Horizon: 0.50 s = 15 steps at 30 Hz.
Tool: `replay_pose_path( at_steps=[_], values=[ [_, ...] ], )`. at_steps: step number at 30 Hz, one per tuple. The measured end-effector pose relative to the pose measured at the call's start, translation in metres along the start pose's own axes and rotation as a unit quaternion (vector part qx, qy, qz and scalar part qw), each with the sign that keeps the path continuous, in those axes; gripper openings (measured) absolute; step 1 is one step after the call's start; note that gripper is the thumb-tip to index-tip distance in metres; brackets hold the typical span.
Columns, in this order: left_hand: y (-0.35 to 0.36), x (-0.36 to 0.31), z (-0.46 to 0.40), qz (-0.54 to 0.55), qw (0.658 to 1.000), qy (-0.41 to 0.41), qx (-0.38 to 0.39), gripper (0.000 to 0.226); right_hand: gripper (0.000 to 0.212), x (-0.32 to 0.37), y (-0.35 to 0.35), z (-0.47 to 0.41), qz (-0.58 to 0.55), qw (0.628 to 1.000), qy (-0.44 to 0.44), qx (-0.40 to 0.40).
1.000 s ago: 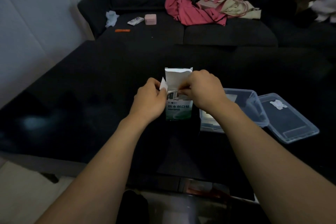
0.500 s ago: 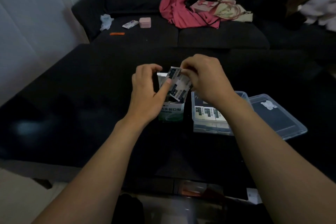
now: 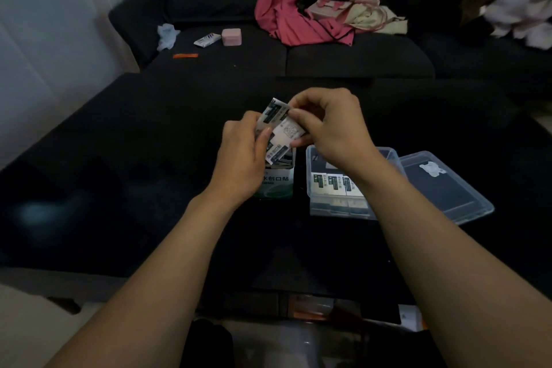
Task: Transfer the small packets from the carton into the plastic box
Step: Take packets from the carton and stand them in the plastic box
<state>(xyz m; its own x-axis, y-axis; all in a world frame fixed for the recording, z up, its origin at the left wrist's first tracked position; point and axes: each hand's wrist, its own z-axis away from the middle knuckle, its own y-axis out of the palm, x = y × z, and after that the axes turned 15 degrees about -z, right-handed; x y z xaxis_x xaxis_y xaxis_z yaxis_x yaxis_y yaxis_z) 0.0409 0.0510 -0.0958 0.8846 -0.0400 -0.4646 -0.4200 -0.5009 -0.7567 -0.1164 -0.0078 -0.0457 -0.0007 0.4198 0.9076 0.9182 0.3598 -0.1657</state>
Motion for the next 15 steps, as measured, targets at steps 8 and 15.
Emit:
replay_pose_path(
  at_steps=[8, 15],
  values=[
    [-0.006, -0.011, 0.002, 0.022, 1.0, 0.005, -0.011, 0.01, 0.006, 0.0, -0.004, 0.0, -0.086, 0.994, 0.056, -0.041],
    [-0.016, -0.023, 0.004, 0.124, 0.99, -0.071, -0.023, 0.012, 0.007, 0.008, -0.034, 0.005, -0.184, 0.977, 0.096, -0.059]
  ],
)
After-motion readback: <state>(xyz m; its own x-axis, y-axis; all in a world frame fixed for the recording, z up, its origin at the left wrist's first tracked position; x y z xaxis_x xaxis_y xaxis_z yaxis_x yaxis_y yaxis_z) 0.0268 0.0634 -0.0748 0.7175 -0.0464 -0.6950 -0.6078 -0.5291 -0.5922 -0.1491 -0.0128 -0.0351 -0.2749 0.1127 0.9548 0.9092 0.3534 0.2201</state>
